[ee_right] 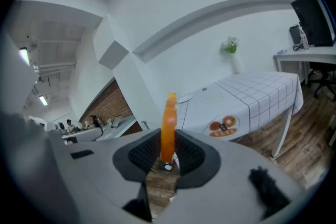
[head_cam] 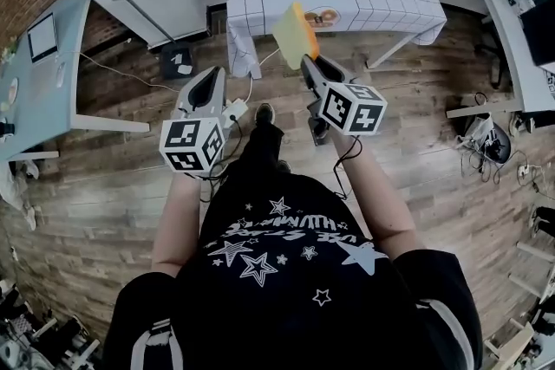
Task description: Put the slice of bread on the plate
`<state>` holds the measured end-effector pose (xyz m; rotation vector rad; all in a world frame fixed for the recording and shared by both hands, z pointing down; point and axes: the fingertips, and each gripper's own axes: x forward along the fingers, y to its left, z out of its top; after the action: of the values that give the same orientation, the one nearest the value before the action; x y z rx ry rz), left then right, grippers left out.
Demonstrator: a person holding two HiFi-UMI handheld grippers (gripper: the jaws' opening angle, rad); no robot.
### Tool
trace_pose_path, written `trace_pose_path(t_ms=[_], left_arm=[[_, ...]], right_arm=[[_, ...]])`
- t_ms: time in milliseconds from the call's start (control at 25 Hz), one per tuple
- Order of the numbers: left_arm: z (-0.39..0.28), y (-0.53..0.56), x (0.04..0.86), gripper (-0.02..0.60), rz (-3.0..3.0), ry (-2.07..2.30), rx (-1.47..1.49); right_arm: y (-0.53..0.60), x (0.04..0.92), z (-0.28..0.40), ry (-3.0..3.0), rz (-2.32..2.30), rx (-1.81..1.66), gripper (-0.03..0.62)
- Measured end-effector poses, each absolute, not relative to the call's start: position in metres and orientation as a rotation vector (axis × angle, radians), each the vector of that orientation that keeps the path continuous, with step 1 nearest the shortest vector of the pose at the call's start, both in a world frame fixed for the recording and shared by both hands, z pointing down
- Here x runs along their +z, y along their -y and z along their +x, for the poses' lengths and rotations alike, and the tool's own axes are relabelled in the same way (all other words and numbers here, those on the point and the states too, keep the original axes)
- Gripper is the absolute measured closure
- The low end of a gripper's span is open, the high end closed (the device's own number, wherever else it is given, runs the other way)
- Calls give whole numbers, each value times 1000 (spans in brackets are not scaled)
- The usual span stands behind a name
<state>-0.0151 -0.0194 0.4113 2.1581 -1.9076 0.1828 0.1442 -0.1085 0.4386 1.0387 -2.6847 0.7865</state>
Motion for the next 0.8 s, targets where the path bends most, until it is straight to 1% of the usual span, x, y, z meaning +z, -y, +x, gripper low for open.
trace_pose_path(t_ms=[120,400,560,800], left_arm=[[-14,37,424,574,2139,1877,158],[14,47,444,574,2149,1866,108],[-4,88,450,574,2146,1847,109],[-47,148,453,574,2093,1814,67]], right_arm=[[122,444,151,2660,1055,770,506],[136,453,186,2635,1087,725,505],[176,451,170,2620,1100,714,507],[236,455,124,2585,1067,698,506]])
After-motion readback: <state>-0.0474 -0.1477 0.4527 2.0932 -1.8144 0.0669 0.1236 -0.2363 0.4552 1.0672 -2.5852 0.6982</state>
